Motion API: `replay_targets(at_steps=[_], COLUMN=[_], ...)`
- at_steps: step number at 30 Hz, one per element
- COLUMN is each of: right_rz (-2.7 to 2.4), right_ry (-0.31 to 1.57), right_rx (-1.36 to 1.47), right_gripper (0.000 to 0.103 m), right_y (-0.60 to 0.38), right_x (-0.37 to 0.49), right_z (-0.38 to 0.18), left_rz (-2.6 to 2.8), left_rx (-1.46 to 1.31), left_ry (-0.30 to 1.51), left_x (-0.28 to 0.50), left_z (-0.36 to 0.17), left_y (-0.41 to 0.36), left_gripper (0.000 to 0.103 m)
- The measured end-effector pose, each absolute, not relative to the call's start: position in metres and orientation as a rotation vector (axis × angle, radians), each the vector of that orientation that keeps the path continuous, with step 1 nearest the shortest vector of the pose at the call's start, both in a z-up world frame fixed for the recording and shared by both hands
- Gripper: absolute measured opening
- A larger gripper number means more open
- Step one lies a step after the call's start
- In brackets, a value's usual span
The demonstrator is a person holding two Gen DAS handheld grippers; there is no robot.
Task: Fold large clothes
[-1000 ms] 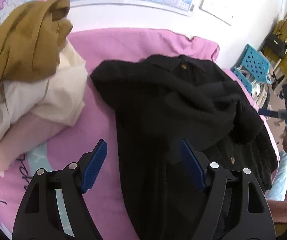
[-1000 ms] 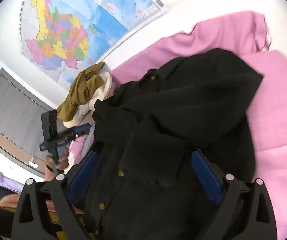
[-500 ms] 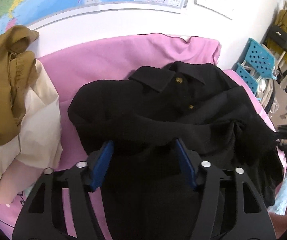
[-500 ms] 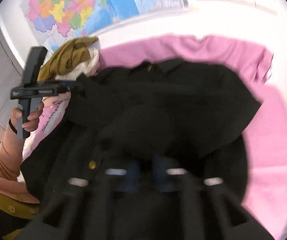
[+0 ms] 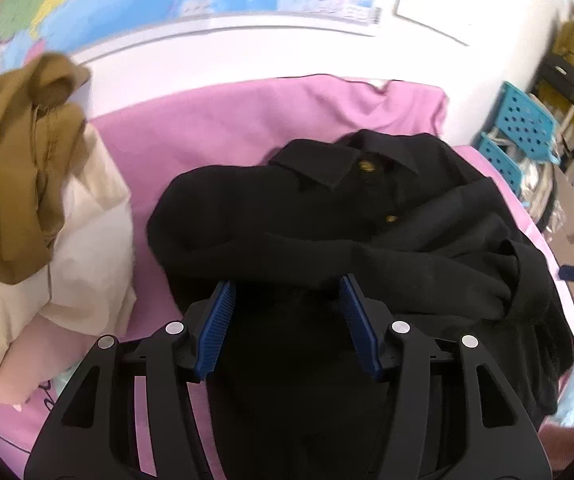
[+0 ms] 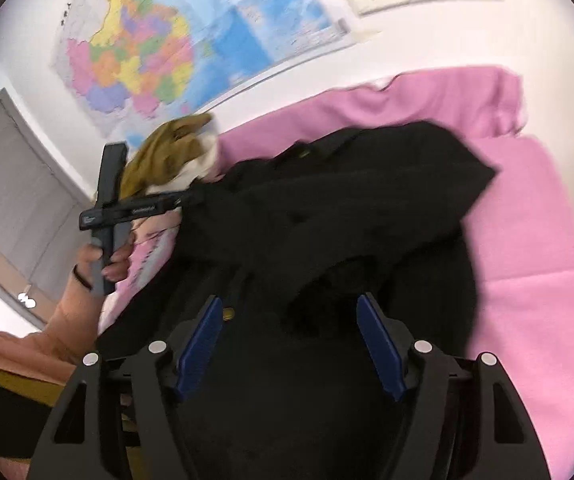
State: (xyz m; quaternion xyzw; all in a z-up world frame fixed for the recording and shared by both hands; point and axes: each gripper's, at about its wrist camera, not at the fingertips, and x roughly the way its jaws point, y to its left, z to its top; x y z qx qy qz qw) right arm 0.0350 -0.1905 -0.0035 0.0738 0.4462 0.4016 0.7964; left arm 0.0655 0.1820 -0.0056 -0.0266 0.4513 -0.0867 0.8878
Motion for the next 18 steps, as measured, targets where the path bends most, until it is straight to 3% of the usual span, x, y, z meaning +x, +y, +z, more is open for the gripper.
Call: replay_targets(at_steps=[3,4,6,13,16,18], right_rz=[0.849,0.852,0.883,0.856,0.804,0.791], right_ry=[0.994,1.01,1.009,0.839,0.849,0.905], right_rx=[0.144,0.13,0.12,0.226,0.217,0.232], right_gripper=[0.066,0.059,0.006,0.006,0.007,0.015], right_y=[-0.168,-0.161,-0.148,-0.172,-0.167,-0.164], right_x=[0.044,0.048,0.052,0.096,0.129,0.144], right_z=[-0.02,-0.028,-0.028,0.033,0.028,0.011], left_rz=[-0.198,-0.194,-0.195,-0.218,-0.21,-0.203], left_rx=[-0.015,-0.003,0.007,-0.008,-0.027,-0.024], left_ry=[0.938,0.938,0.941,0.922,0.921,0.927], left_x=[0.063,0.063,0.062,0.061,0.068,0.07], left_z=[-0.007,-0.008,-0.009,-0.005,-0.008,-0.011], left_y=[0.171,0.168,0.166,0.169,0.168,0.167], left_gripper=[0.056,0.056,0.056,0.056,0.056,0.056])
